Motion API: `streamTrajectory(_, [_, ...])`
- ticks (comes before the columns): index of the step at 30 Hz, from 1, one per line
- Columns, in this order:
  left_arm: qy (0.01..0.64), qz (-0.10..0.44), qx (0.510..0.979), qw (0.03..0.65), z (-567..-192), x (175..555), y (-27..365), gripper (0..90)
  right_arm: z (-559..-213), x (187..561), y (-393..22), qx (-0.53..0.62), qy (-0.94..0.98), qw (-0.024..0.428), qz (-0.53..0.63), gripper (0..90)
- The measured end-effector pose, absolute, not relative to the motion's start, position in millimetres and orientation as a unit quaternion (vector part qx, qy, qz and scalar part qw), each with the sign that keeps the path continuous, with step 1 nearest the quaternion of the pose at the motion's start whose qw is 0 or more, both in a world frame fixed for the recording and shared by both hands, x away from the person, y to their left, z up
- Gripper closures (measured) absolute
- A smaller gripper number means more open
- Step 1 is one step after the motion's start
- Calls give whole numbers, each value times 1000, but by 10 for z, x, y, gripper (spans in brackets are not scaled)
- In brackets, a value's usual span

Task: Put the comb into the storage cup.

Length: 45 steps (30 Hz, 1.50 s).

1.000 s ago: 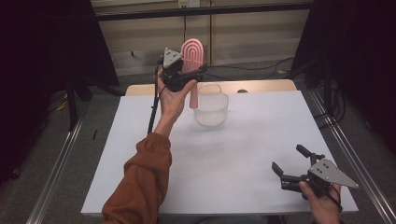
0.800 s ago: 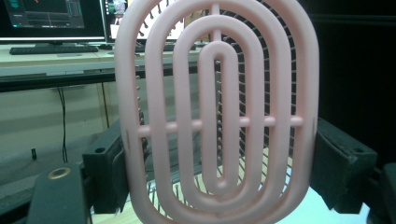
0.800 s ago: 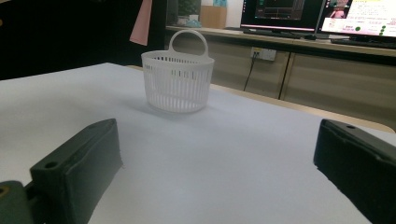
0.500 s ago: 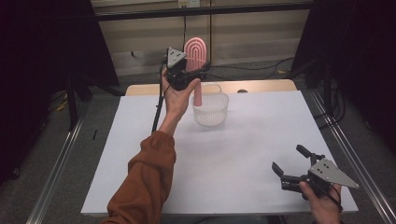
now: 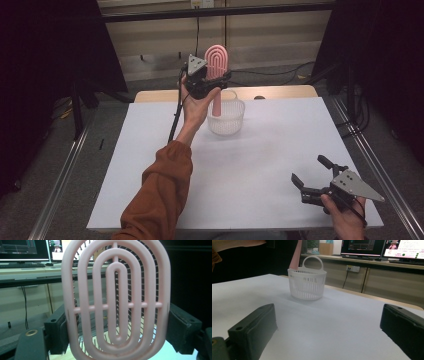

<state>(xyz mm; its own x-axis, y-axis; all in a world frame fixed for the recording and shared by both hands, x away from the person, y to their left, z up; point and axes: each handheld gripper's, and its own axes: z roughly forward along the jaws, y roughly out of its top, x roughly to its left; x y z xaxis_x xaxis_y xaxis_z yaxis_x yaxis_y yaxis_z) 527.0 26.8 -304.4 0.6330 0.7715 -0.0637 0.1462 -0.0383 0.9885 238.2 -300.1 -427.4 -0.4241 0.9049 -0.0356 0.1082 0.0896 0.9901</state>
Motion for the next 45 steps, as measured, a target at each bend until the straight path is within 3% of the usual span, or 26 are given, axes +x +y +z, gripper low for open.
streamTrajectory(45, [358, 254, 705, 557, -3551, 5319, 326, 195, -4276, 2377, -2997, 389, 647, 364, 545, 0])
